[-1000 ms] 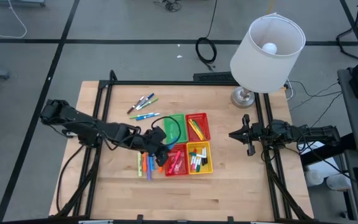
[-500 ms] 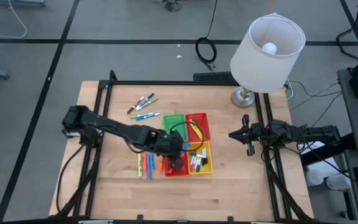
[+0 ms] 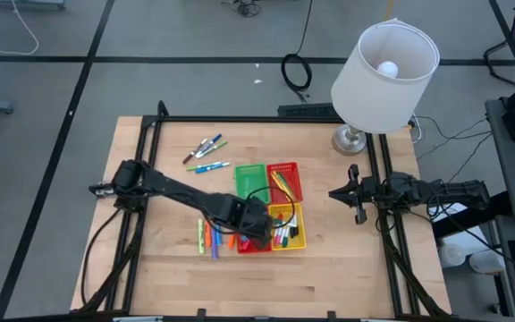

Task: Pick & Place Markers
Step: Put the large blue highlighter into the bottom red bin

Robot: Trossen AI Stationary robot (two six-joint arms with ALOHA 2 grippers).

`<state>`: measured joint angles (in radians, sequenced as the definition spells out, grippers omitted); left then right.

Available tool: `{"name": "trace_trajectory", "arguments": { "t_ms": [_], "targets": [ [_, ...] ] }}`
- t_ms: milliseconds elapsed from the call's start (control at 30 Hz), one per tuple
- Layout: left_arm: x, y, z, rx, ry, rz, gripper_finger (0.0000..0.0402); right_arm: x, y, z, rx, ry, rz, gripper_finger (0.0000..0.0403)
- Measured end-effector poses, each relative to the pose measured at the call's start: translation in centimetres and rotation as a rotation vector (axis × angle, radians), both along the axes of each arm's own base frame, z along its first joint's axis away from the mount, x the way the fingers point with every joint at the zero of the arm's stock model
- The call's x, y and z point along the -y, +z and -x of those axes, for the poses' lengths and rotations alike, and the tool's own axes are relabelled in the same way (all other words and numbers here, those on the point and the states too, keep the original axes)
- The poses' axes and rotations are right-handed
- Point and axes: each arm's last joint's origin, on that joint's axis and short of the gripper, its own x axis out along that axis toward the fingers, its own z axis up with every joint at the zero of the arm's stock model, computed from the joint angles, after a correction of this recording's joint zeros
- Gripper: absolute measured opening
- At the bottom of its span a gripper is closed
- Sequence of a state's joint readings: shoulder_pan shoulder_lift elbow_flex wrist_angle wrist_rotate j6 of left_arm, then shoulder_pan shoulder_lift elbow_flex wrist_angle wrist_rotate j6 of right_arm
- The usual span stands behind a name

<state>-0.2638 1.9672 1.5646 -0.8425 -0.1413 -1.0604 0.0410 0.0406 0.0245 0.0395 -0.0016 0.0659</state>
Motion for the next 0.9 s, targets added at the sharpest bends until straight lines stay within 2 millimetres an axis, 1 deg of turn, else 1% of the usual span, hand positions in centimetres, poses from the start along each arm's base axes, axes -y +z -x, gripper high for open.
{"name": "trace_trajectory", "arguments": {
  "t_ms": [133, 267, 400, 600, 900],
  "targets": [
    [0.44, -0.52, 0.01, -0.011, 0.077, 0.027, 0.0075, 0.0, 0.0, 0.0, 0.0, 0.0, 0.0, 0.0018],
    [0.52, -0.61, 0.19, -0.009, 0.17, 0.06, 0.0075, 0.0, 0.0, 0.0, 0.0, 0.0, 0.0, 0.0018],
    [0.27, -0.67, 0.09, -0.014, 0.182, 0.085, 0.0071, 0.0, 0.0, 0.0, 0.0, 0.0, 0.0, 0.0018],
    [0.07, -0.67, -0.04, -0.012, 0.201, 0.105, 0.0079, 0.0, 0.0, 0.0, 0.0, 0.0, 0.0, 0.0018],
    [0.12, -0.58, -0.3, 0.015, 0.203, 0.116, 0.0081, 0.0, 0.0, 0.0, 0.0, 0.0, 0.0, 0.0018]
  ]
}}
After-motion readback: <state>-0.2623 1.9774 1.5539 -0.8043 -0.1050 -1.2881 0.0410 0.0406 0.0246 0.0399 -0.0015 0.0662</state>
